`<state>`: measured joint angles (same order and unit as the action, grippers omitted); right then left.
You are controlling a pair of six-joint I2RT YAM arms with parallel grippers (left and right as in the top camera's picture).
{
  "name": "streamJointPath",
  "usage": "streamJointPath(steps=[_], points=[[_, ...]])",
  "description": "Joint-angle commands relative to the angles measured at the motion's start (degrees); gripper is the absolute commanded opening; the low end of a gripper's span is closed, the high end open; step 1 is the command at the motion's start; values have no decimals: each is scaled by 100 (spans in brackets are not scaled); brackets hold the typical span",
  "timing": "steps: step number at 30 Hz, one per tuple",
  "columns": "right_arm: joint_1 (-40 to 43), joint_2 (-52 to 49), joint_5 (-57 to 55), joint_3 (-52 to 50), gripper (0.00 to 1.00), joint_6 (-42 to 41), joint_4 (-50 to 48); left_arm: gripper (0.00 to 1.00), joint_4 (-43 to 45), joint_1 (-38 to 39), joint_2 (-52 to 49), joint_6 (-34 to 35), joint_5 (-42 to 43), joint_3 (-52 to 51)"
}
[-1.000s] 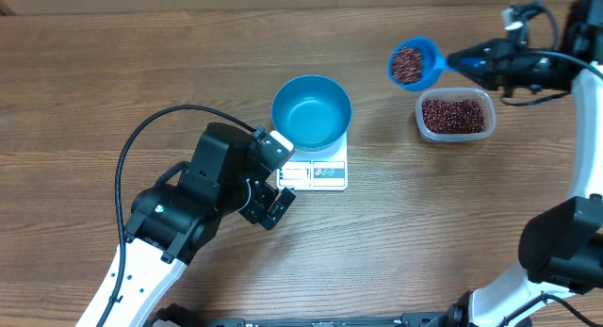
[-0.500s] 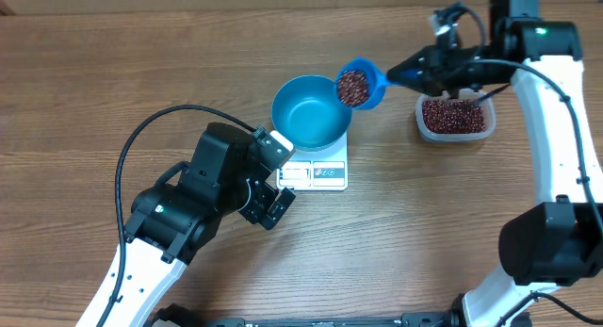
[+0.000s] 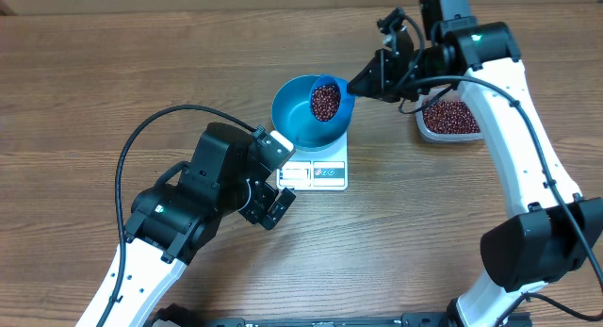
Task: Scoop item into bowl and weigh 150g on scale
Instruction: 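Carry the bean-filled blue scoop with the right gripper over the teal bowl, then tilt the blue scoop with the right gripper to pour beans into the bowl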
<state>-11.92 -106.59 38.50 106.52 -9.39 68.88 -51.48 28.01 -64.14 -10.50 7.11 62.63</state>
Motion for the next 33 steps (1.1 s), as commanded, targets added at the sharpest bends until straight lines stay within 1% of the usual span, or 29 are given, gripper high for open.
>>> streamJointPath(steps=[1,5,11,17,26,33], points=[[-181,-4,-562,199,4,-177,-114,99,9,-39,39,-68,85,90],[-409,-4,-925,199,4,-181,-201,100,9,-39,39,-66,85,90],[-651,-4,-1784,197,4,-435,-286,100,9,-39,39,-68,85,90],[-704,-4,-1991,192,4,-437,-374,100,9,-39,39,-68,85,90],[-728,-4,-2013,192,4,-437,-535,100,9,-39,24,-66,85,90],[-960,-4,-2549,186,4,-439,-540,99,9,-35,-11,-66,85,90]])
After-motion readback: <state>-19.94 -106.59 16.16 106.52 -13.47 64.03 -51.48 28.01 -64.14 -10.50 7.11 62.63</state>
